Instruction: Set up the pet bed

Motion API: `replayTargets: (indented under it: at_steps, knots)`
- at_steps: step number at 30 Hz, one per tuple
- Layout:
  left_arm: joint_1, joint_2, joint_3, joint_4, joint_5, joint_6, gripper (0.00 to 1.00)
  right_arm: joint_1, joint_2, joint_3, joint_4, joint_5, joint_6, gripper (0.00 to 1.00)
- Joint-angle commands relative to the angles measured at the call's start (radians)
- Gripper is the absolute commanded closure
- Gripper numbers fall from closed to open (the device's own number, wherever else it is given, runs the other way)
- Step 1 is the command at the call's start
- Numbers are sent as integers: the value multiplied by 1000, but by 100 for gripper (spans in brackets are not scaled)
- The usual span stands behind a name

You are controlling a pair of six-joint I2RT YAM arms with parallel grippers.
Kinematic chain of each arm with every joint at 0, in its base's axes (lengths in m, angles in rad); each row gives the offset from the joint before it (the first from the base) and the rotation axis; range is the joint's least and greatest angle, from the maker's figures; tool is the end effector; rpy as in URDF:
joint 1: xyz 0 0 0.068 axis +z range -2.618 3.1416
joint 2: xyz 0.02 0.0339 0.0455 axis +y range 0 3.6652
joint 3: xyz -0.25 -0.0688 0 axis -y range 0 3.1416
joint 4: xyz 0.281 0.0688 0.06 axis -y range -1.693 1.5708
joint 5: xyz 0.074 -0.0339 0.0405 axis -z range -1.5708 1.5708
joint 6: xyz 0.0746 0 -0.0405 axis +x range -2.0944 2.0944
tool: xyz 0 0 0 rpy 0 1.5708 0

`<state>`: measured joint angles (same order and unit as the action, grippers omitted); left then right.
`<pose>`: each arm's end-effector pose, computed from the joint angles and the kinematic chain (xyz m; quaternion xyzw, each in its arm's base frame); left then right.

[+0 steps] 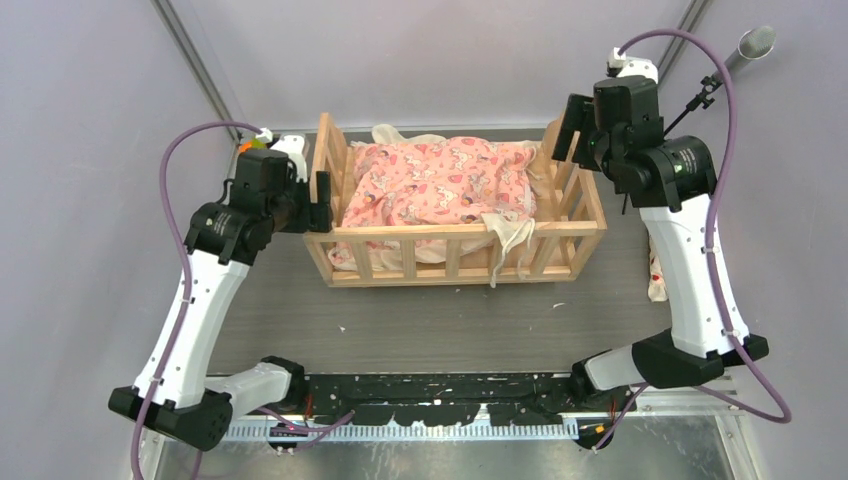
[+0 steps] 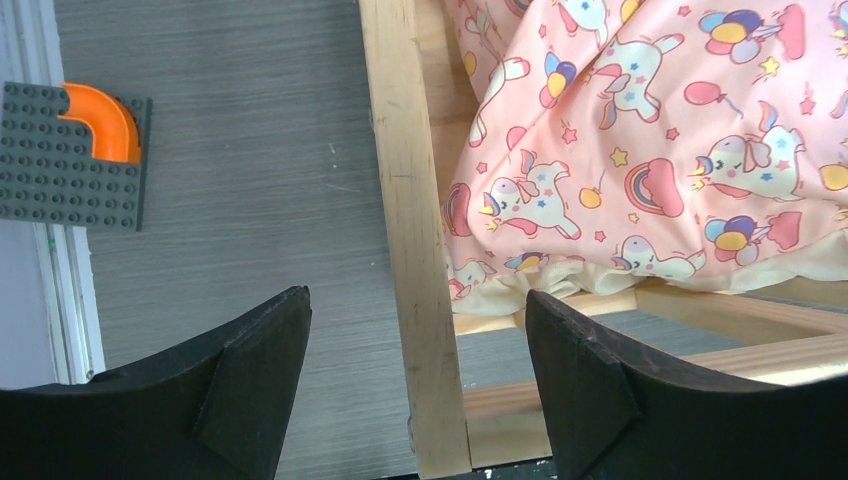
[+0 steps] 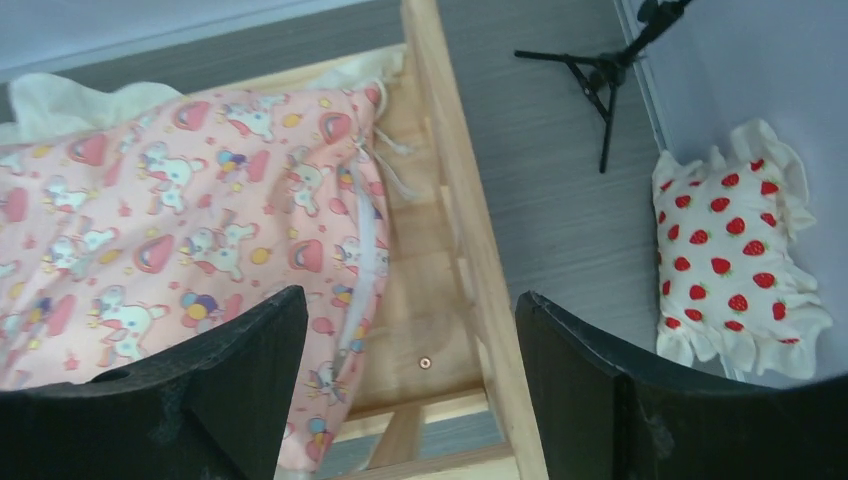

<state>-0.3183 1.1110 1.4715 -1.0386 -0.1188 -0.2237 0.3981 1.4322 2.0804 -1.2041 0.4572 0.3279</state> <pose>0.2555 -0.0749 0.3999 0.0170 0.9006 -0.0638 0.4295 0.2828 0.0832 0.5042 0.0802 0.8546 -0.0171 0.5128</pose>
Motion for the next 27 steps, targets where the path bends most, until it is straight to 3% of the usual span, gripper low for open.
replayTargets:
  at_steps: [1, 9, 14, 17, 21, 27]
  knots:
    - [1, 5, 22, -18, -6, 23, 19, -90, -9, -96, -25, -101, -20, 19]
    - [1, 19, -19, -10, 5, 17, 22, -209, 8, -220, 14, -183, -45, 19]
    - [1, 41, -41, 1, 5, 17, 35, -256, 12, -283, 36, -204, -59, 23]
    - [2, 59, -50, 18, 1, 22, 46, -264, 6, -310, 46, -230, -57, 34]
    - [14, 104, -28, 39, -25, 22, 64, -264, -31, -362, 77, -283, -38, 56]
    - [56, 251, 123, 47, -27, 32, 94, -263, -84, -429, 114, -394, -5, 89]
